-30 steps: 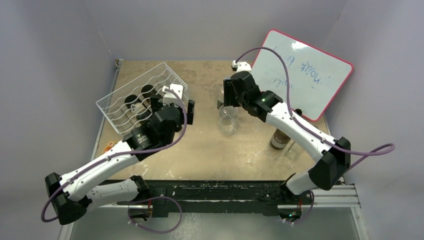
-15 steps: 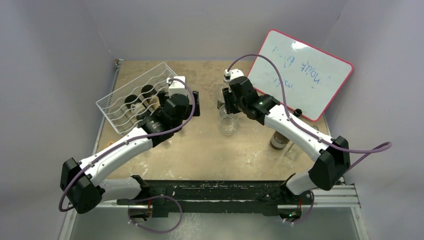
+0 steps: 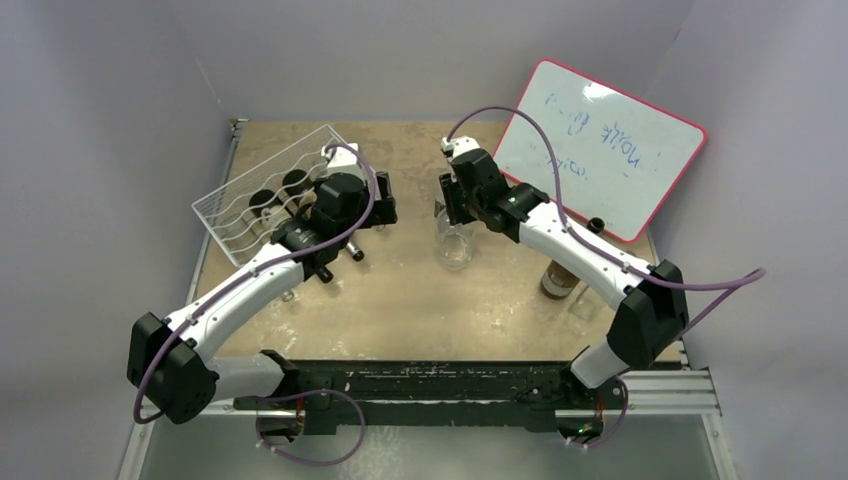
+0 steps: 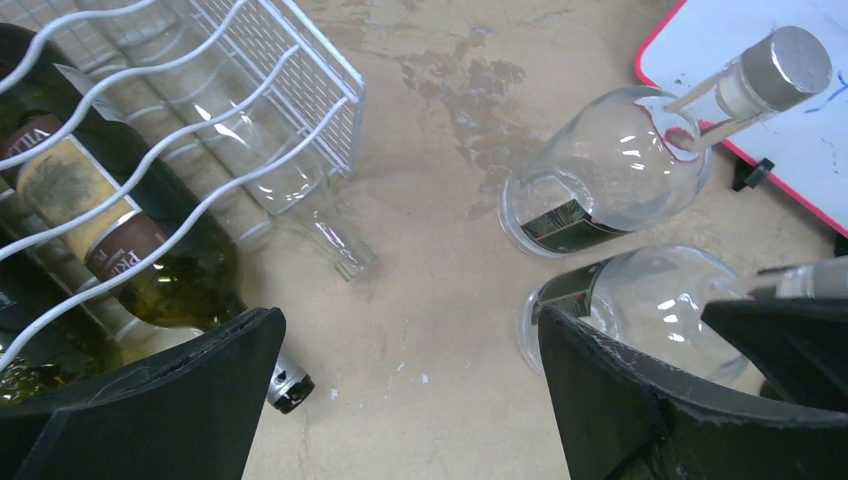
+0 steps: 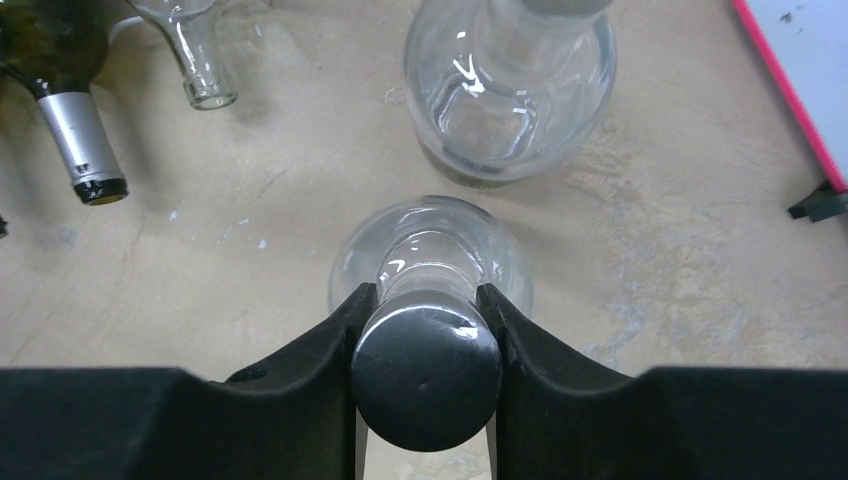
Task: Put the wine bottle on the wine rack
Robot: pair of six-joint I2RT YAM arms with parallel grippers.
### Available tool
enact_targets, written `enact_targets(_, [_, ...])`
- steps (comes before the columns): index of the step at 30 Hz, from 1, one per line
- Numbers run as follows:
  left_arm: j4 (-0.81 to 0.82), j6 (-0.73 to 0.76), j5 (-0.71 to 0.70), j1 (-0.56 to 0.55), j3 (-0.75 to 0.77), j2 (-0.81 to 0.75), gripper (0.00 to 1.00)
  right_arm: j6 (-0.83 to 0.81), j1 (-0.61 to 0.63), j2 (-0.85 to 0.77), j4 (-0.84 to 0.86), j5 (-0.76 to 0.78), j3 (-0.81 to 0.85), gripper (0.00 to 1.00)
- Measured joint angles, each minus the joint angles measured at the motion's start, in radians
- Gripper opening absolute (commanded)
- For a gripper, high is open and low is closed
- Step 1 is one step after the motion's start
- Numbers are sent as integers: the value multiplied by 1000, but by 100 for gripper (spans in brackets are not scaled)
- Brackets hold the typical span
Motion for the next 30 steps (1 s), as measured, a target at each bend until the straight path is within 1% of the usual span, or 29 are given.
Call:
enact_targets(2, [-2,-2,29,9,0,0,97,2,-2,14,5,-3,13,8])
enact_targets(3, [-6,-2,40,15,0,0,97,0,-2,22,8,-2,20,5])
enact_targets(8, [-15,-6,74,63,0,0,96,-12,-2,38,45,-8,25,0])
enact_targets(13, [-14,-16,99,113,-5,-20,96,-25,0,31,120,-28,-10,0])
enact_targets(18, [-13,-34,125,125,-12,-43,95,-26,13,-3,263,-40,-97,0])
enact_targets(25, [-5,-67,190,126,-16,-33,94,-5,53,-92,524,-49,-288,0])
enact_targets(30, [12,-100,255,126,-16,3,94,26,66,-208,683,-22,-472,0])
